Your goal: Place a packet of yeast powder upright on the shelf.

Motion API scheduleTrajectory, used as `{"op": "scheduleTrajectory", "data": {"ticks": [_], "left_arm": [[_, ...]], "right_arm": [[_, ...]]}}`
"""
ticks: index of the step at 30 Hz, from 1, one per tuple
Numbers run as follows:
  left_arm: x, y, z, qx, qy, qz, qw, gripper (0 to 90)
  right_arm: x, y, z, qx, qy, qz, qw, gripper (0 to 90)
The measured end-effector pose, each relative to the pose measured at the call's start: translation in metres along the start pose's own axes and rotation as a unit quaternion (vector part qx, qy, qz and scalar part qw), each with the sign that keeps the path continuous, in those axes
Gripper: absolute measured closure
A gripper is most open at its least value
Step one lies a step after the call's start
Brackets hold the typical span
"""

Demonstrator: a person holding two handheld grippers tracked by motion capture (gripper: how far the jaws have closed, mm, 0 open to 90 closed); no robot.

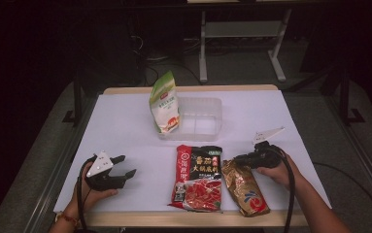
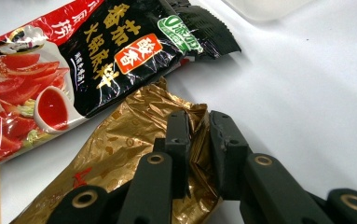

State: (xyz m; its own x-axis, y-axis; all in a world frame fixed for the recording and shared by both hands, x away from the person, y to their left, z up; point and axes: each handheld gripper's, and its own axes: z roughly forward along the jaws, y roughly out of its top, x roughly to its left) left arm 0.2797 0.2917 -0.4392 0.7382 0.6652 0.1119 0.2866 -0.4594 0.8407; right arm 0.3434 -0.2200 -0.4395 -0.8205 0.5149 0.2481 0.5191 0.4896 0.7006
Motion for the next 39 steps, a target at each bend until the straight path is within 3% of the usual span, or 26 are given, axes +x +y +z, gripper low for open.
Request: {"op": "scheduleTrajectory", "data": {"ticks": [14,18,23,31,36,39], "left_arm": [[-0.012,0.022,0.017,-0.006,-0.042,0.009,0.9991,29.3],[-0.016,0.036,0.023,-0.015,-0.062,0.010,0.9979,28.8],[-0.026,0.058,0.037,-0.032,-0.100,0.006,0.9945,28.3],[-0.054,0.090,0.071,-0.043,-0.160,0.022,0.9860,27.9],[-0.063,0.096,0.084,-0.040,-0.176,0.027,0.9833,27.4],[-0.064,0.098,0.088,-0.042,-0.184,0.019,0.9819,27.1]], "right_arm": [[0.012,0.006,-0.017,-0.039,-0.023,-0.031,0.9985,85.4],[0.018,0.010,-0.023,-0.052,-0.028,-0.041,0.9974,86.9],[0.022,0.014,-0.027,-0.064,-0.034,-0.047,0.9962,87.6],[0.031,0.021,-0.029,-0.075,-0.038,-0.064,0.9944,88.0],[0.035,0.023,-0.028,-0.083,-0.041,-0.071,0.9932,88.1],[0.037,0.026,-0.028,-0.089,-0.042,-0.077,0.9922,88.2]]}}
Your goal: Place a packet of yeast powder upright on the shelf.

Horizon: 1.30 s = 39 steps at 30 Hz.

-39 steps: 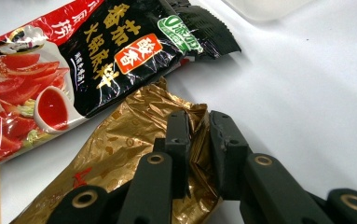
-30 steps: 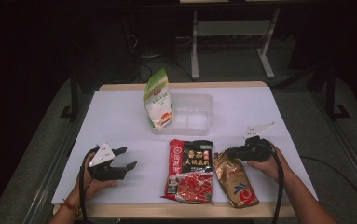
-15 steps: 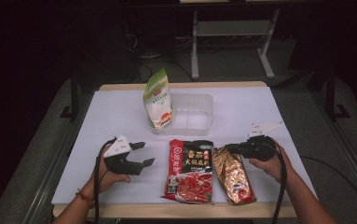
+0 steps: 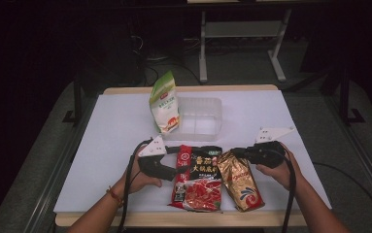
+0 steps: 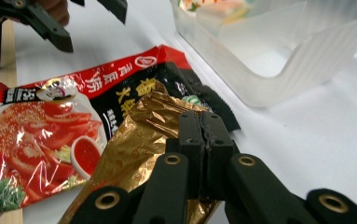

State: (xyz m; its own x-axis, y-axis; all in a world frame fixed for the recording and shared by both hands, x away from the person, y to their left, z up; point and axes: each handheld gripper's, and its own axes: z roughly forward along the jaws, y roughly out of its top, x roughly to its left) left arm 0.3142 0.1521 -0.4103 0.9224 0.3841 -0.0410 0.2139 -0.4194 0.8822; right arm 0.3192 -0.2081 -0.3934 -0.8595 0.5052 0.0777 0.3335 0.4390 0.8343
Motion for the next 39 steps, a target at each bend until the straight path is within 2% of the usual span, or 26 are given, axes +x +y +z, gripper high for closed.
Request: {"op": "scheduleTrajectory", "data": {"ticks": [3,7,9,14,19,20,22,24,28,31,33,37,39], "left_arm": [[0.001,0.002,0.005,-0.006,-0.015,-0.010,0.9998,26.8],[0.000,0.009,0.021,-0.010,-0.040,-0.025,0.9988,26.0],[-0.003,0.012,0.029,-0.003,-0.052,-0.024,0.9984,25.5],[-0.011,0.019,0.046,-0.007,-0.076,-0.025,0.9968,23.9],[-0.015,0.020,0.064,-0.010,-0.095,-0.055,0.9939,20.7],[-0.016,0.020,0.068,-0.006,-0.093,-0.058,0.9939,20.3],[-0.016,0.020,0.075,-0.010,-0.104,-0.070,0.9921,20.2],[-0.017,0.022,0.078,-0.013,-0.101,-0.074,0.9921,20.0],[-0.014,0.027,0.074,-0.021,-0.100,-0.077,0.9918,29.0],[-0.017,0.031,0.071,-0.021,-0.097,-0.059,0.9933,35.5],[-0.020,0.033,0.072,-0.017,-0.095,-0.051,0.9940,35.6],[-0.025,0.033,0.076,-0.021,-0.098,-0.056,0.9934,38.0],[-0.027,0.034,0.075,-0.026,-0.093,-0.054,0.9939,39.3]], "right_arm": [[0.003,0.004,0.001,-0.004,-0.003,-0.006,1.0000,88.2],[0.008,0.008,0.004,-0.007,-0.002,-0.018,0.9998,88.2],[0.010,0.011,0.007,-0.009,-0.004,-0.024,0.9997,88.3],[0.013,0.013,0.010,-0.010,-0.007,-0.030,0.9995,88.3],[0.015,0.018,0.009,-0.022,-0.011,-0.034,0.9991,88.3],[0.016,0.019,0.009,-0.025,-0.012,-0.036,0.9990,88.4],[0.018,0.020,0.009,-0.028,-0.013,-0.038,0.9988,88.4],[0.020,0.022,0.009,-0.033,-0.014,-0.039,0.9986,88.4],[0.025,0.026,0.007,-0.043,-0.013,-0.044,0.9980,88.4],[0.029,0.029,0.006,-0.055,-0.011,-0.047,0.9973,88.4],[0.032,0.031,0.007,-0.060,-0.010,-0.050,0.9969,88.5],[0.037,0.035,0.009,-0.066,-0.010,-0.061,0.9959,88.5],[0.039,0.036,0.010,-0.067,-0.012,-0.061,0.9958,88.5]]}}
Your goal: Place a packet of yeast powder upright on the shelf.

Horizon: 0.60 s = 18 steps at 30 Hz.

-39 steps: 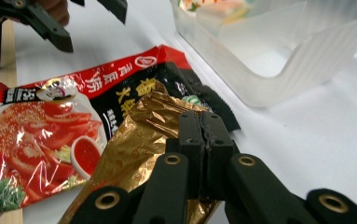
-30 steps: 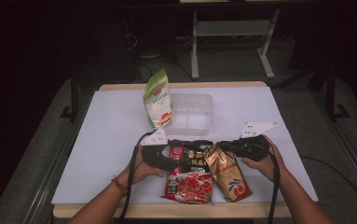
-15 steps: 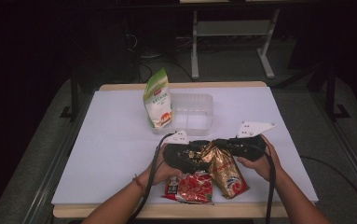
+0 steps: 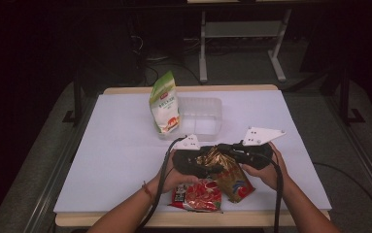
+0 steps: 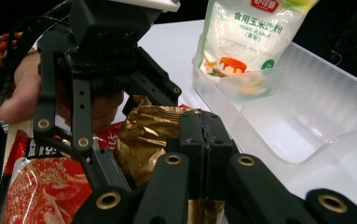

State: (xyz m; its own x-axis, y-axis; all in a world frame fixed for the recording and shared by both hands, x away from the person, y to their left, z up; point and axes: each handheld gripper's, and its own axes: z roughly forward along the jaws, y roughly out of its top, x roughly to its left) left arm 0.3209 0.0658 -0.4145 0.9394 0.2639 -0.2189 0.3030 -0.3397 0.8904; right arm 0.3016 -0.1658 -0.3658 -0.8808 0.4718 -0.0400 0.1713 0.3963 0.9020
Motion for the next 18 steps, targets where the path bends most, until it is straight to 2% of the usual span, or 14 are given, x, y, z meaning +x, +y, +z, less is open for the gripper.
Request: {"op": "scheduleTrajectory", "data": {"ticks": [1,5,8,10,12,14,16,18], "left_arm": [[0.000,0.000,-0.001,-0.005,-0.008,-0.002,1.0000,40.2],[-0.002,0.001,-0.003,-0.023,-0.009,0.003,0.9997,58.1],[0.001,-0.001,-0.004,-0.026,-0.016,-0.011,0.9995,65.3],[0.001,-0.002,-0.004,-0.027,-0.009,-0.018,0.9994,68.2],[0.003,-0.002,-0.005,-0.028,-0.008,-0.022,0.9993,69.5],[0.005,-0.003,-0.007,-0.034,-0.009,-0.028,0.9990,71.7],[0.007,-0.003,-0.009,-0.043,-0.006,-0.033,0.9985,73.6],[0.008,-0.003,-0.011,-0.050,-0.011,-0.033,0.9981,75.3]], "right_arm": [[0.000,0.000,0.000,-0.002,0.000,0.000,1.0000,88.5],[0.002,0.001,0.001,-0.001,0.000,0.001,1.0000,88.3],[0.001,0.000,0.001,-0.005,0.001,0.005,1.0000,86.0],[0.001,0.000,0.001,-0.005,-0.005,0.011,0.9999,76.5],[0.000,-0.002,-0.001,-0.004,-0.010,0.014,0.9998,73.4],[-0.001,-0.004,-0.005,-0.004,-0.028,0.014,0.9995,64.6],[-0.004,-0.007,-0.011,-0.008,-0.031,0.023,0.9992,62.8],[-0.007,-0.011,-0.018,-0.006,-0.050,0.024,0.9984,56.2]]}}
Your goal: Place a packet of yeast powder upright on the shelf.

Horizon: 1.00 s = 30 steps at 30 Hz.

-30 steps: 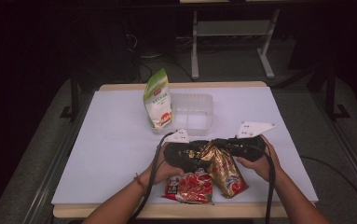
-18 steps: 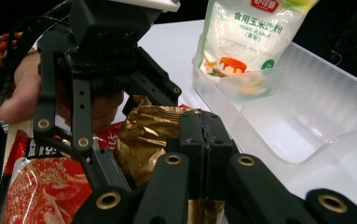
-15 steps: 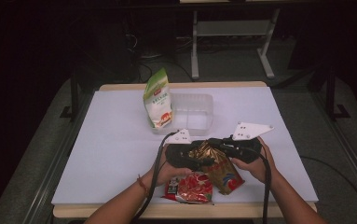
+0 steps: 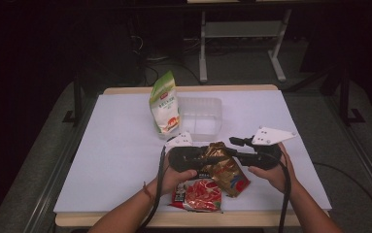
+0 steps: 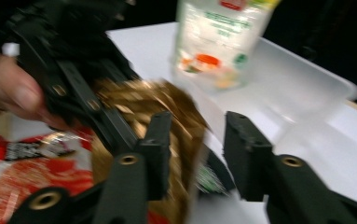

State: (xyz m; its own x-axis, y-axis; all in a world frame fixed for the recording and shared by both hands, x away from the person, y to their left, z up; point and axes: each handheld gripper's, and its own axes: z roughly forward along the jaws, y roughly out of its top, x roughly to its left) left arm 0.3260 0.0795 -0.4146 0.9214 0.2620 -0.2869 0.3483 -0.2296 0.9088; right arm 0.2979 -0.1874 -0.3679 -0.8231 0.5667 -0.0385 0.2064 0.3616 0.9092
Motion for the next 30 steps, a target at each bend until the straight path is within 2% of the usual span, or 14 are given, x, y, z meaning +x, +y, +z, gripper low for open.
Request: {"op": "scheduleTrajectory", "data": {"ticks": [2,4,7,8,9,11,13,17,22,27,30], "left_arm": [[0.000,0.001,-0.003,-0.010,-0.001,-0.002,0.9999,76.7],[-0.001,0.004,-0.006,-0.024,-0.002,-0.004,0.9997,78.4],[-0.004,0.011,-0.009,-0.045,-0.006,-0.006,0.9989,79.5],[-0.005,0.013,-0.010,-0.050,-0.008,-0.005,0.9987,79.9],[-0.008,0.018,-0.013,-0.054,-0.003,-0.002,0.9985,80.0],[-0.009,0.024,-0.018,-0.065,0.005,0.003,0.9979,80.1],[-0.009,0.029,-0.026,-0.079,0.013,0.000,0.9968,80.1],[-0.006,0.040,-0.048,-0.099,0.046,0.007,0.9939,80.0],[0.002,0.045,-0.072,-0.104,0.105,0.021,0.9888,79.9],[0.011,0.045,-0.089,-0.109,0.150,0.028,0.9822,79.9],[0.015,0.044,-0.097,-0.108,0.173,0.033,0.9784,79.9]], "right_arm": [[-0.006,-0.007,-0.005,0.010,-0.011,0.002,0.9999,51.0],[-0.012,-0.013,-0.008,0.024,-0.036,0.003,0.9991,48.0],[-0.022,-0.021,-0.013,0.038,-0.065,0.007,0.9971,45.6],[-0.027,-0.024,-0.016,0.038,-0.071,0.015,0.9967,45.0],[-0.030,-0.026,-0.018,0.038,-0.074,0.018,0.9964,44.4],[-0.038,-0.031,-0.023,0.040,-0.095,0.029,0.9943,43.2],[-0.044,-0.035,-0.027,0.040,-0.105,0.042,0.9928,42.8],[-0.053,-0.043,-0.030,0.042,-0.116,0.063,0.9903,39.5],[-0.056,-0.050,-0.028,0.050,-0.124,0.064,0.9889,36.9],[-0.057,-0.053,-0.023,0.053,-0.124,0.062,0.9890,34.7],[-0.055,-0.054,-0.019,0.049,-0.111,0.059,0.9908,33.1]]}}
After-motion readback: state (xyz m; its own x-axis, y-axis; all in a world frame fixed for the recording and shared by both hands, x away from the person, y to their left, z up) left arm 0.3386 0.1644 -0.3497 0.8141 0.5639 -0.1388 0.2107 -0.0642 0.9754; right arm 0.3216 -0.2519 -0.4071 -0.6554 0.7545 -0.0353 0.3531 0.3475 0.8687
